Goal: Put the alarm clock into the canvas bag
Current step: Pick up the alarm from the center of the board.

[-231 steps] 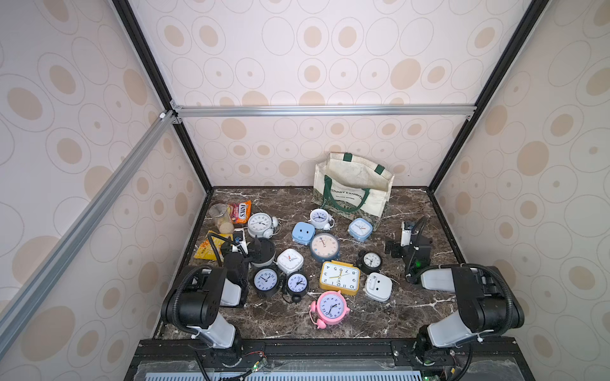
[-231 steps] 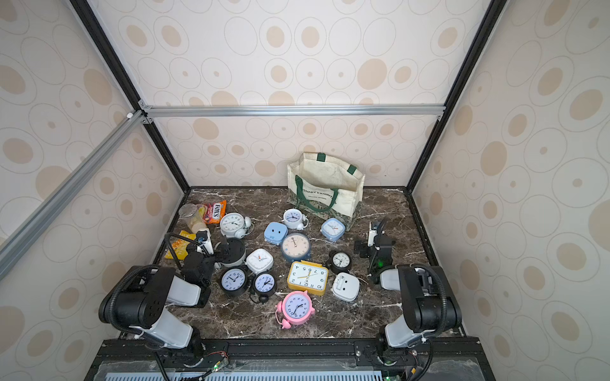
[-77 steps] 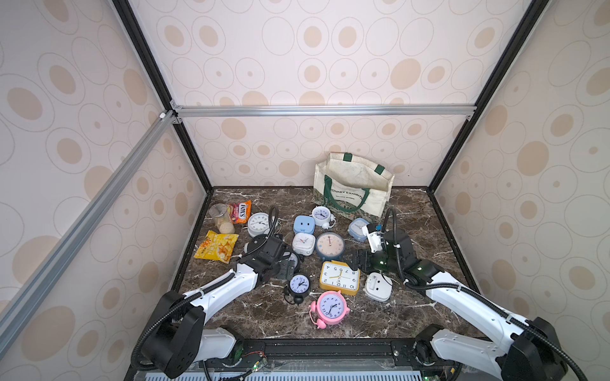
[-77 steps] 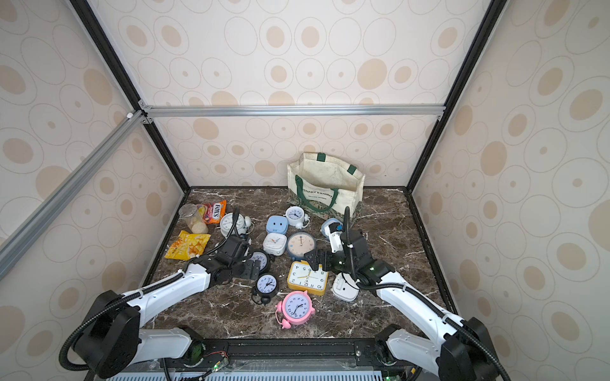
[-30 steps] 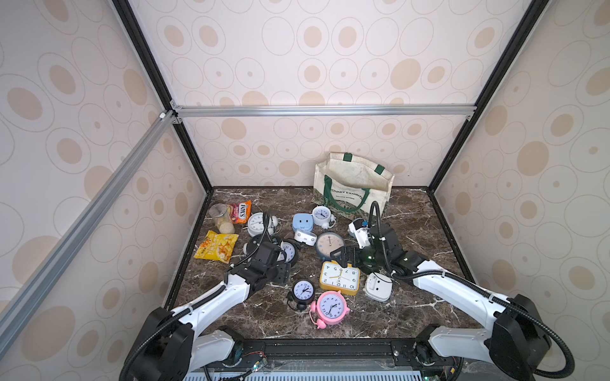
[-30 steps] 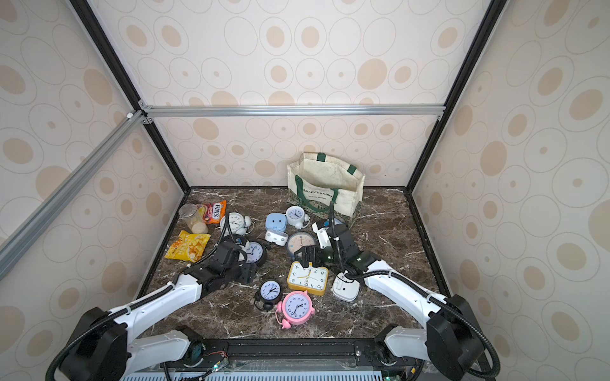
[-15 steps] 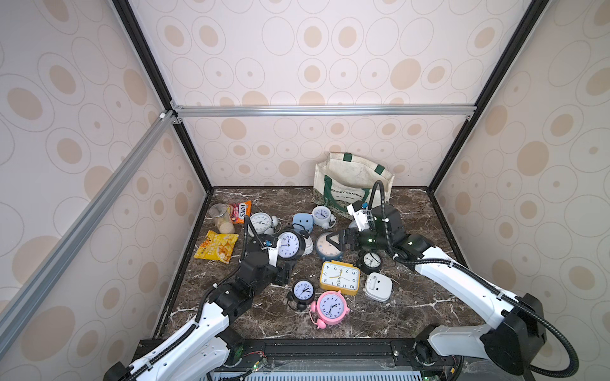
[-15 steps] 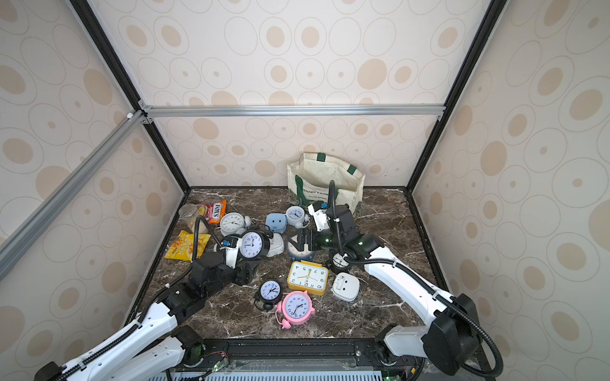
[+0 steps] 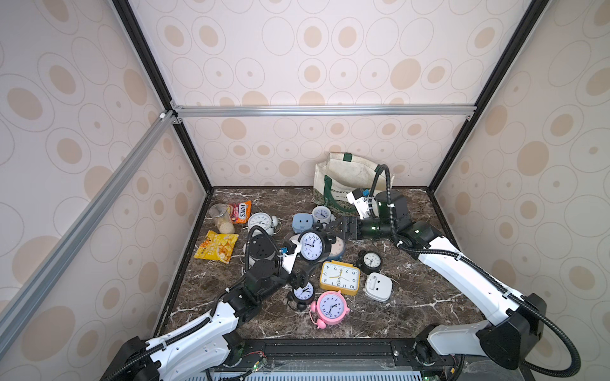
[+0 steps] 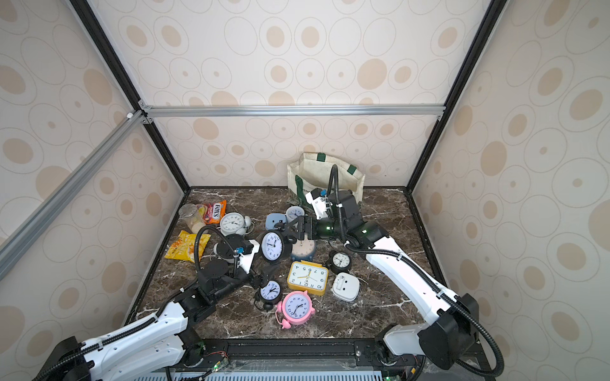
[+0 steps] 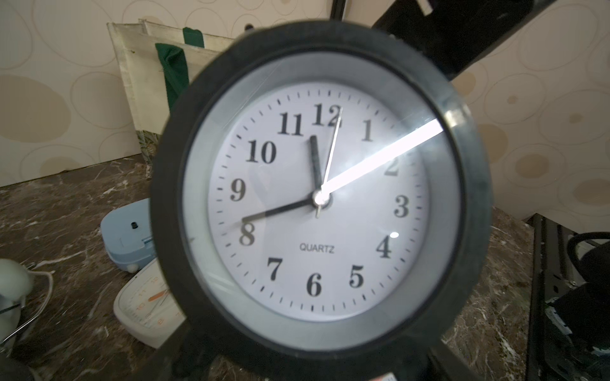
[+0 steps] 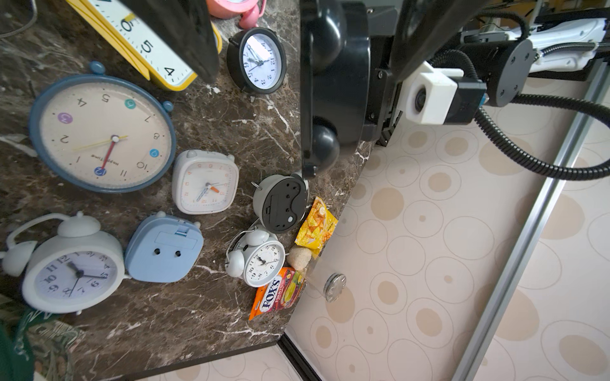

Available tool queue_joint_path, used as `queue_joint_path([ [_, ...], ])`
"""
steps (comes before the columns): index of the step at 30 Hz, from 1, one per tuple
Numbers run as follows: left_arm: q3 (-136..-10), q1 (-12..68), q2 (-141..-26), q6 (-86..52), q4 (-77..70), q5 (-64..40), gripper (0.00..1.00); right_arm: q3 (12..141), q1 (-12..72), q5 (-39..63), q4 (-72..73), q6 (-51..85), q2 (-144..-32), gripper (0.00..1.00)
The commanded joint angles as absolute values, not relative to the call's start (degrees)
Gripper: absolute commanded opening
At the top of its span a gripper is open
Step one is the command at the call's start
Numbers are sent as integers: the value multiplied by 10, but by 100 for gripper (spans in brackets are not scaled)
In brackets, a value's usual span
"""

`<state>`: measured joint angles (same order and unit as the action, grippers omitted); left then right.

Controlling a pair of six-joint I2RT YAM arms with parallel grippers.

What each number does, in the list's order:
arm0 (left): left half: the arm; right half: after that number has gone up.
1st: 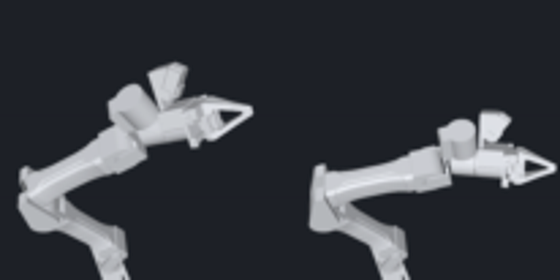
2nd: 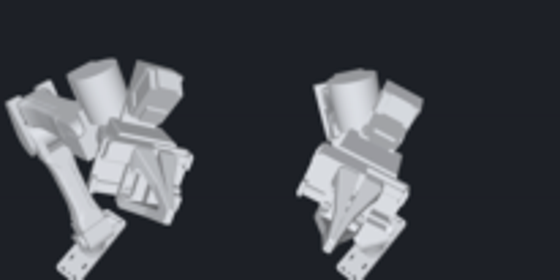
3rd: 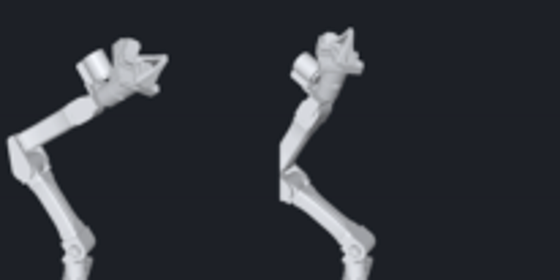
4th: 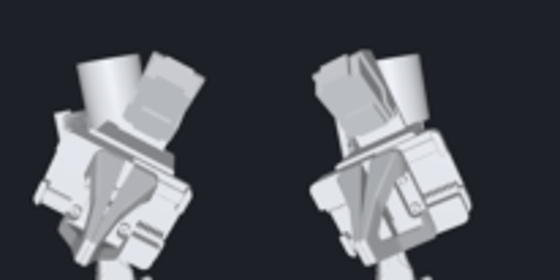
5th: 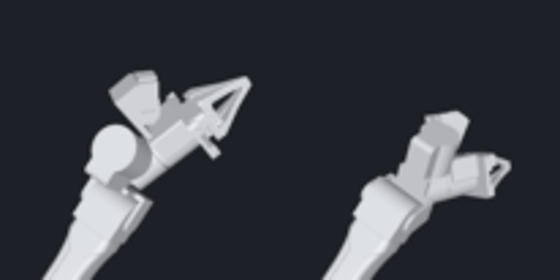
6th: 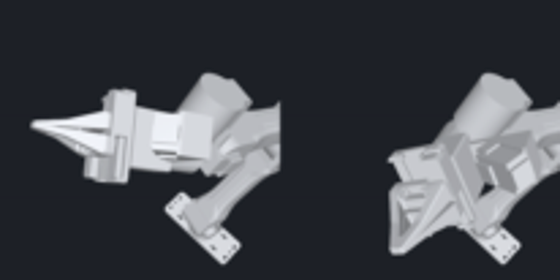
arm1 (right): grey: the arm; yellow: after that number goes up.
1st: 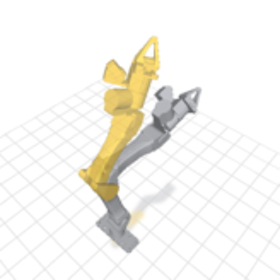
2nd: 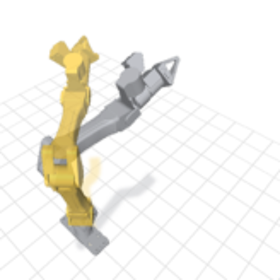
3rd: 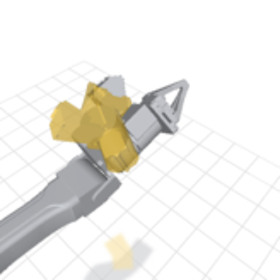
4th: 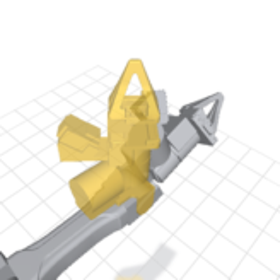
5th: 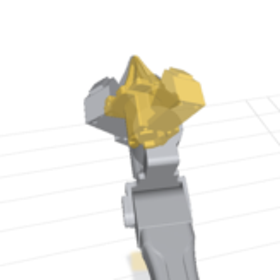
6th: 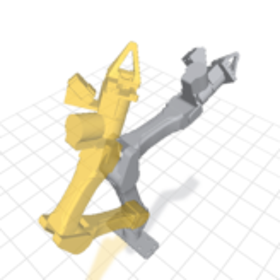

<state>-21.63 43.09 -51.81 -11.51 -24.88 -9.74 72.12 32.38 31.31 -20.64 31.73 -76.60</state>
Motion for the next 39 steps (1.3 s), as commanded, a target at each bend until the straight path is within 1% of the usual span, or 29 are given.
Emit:
queue_joint_path([
  [1, -225, 438, -519, -91, -330, -124, 71, 735, 323, 328, -222, 328, -775, 77],
  [3, -223, 438, -519, -91, -331, -124, 71, 734, 323, 329, -224, 330, -776, 66],
  [6, -218, 438, -513, -91, -333, -124, 71, 731, 323, 327, -227, 335, -774, 57],
  [7, -217, 438, -512, -91, -331, -124, 71, 728, 323, 326, -225, 336, -771, 52],
  [12, -216, 439, -517, -90, -330, -125, 71, 722, 324, 318, -225, 337, -765, 40],
  [14, -215, 439, -520, -91, -333, -125, 71, 719, 325, 320, -222, 337, -765, 33],
  [17, -217, 439, -526, -91, -334, -128, 71, 720, 326, 320, -222, 337, -765, 29],
  [21, -219, 439, -538, -91, -332, -132, 71, 722, 328, 319, -224, 333, -767, 28],
  [25, -221, 440, -545, -85, -324, -132, 71, 723, 328, 318, -224, 329, -769, 24],
  [27, -221, 440, -546, -85, -323, -126, 71, 721, 328, 320, -220, 331, -771, 20],
  [29, -221, 440, -547, -83, -320, -125, 71, 721, 329, 324, -216, 335, -775, 19],
  [33, -221, 440, -547, -84, -321, -122, 71, 719, 331, 331, -213, 337, -781, 12],
  [35, -221, 440, -549, -82, -319, -120, 71, 717, 332, 328, -213, 338, -780, 12],
  [39, -222, 440, -553, -79, -319, -119, 72, 714, 333, 326, -209, 340, -779, 7],
])
